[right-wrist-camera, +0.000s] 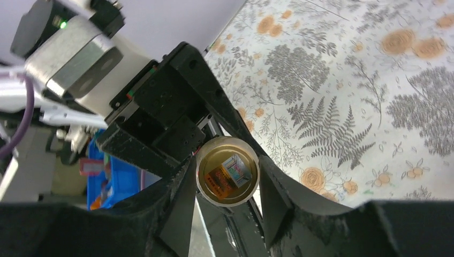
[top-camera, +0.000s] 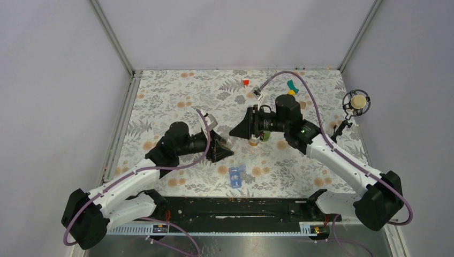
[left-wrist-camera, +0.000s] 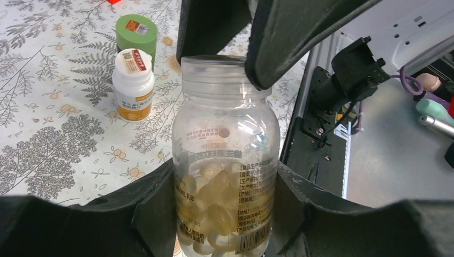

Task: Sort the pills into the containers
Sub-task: Unscrew the lid of the pill bottle.

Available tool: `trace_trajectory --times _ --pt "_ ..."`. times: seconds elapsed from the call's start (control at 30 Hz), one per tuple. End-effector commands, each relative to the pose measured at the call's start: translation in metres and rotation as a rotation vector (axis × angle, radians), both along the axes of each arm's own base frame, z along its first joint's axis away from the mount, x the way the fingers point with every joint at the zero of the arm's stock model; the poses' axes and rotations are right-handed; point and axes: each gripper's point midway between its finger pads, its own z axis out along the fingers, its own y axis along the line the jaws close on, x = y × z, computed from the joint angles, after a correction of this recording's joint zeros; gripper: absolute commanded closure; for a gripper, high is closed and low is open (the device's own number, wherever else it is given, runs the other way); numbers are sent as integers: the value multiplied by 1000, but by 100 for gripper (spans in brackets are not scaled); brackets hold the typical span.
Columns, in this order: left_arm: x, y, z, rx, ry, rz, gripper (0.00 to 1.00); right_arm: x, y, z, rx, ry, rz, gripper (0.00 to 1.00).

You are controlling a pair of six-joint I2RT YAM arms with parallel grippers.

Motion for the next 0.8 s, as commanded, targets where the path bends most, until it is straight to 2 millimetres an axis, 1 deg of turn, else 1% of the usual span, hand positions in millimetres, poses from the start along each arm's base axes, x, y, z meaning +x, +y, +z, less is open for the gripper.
trace_trajectory --times 0.0,0.03,0.07,0.17,0.23,0.3,0.33,0.37,0.4,0.47,0.5,0.57,0.63,0.67,0.77 --pt "-2 -7 42 -63 -82 -63 100 -23 -3 20 61 -191 344 100" --pt "-5 -8 44 -73 -83 -85 100 -29 -4 19 83 -197 424 100" --pt "-11 -10 48 -88 -89 -119 100 -34 -6 21 100 -238 480 100" --pt "-27 -14 54 -112 -91 -222 100 -51 -14 23 103 -333 577 100" --pt "-34 -15 56 -118 -85 -276 100 -51 -19 23 69 -427 576 100" --pt "-37 -16 57 -119 -80 -297 100 -39 -22 26 9 -513 512 100" --pt "-35 -17 57 -117 -82 -290 100 -25 -24 26 -43 -545 434 80" --pt "-32 -17 56 -110 -88 -275 100 -12 -26 27 -78 -528 349 48" --pt "-27 -16 56 -101 -97 -253 100 -1 -27 28 -104 -514 283 35" --pt "-18 -15 53 -80 -117 -203 100 11 -27 36 -96 -423 168 29" --pt "-14 -14 52 -71 -130 -184 100 16 -26 40 -77 -364 109 27" --pt "-6 -13 49 -55 -144 -142 100 25 -23 43 -26 -204 -6 27" --pt "0 -11 47 -39 -158 -115 100 31 -18 39 18 -61 -84 29" --pt "4 -11 46 -34 -161 -97 100 31 -15 34 33 -14 -110 29" --pt "16 -9 46 -24 -167 -33 100 36 -14 35 110 26 -193 28"
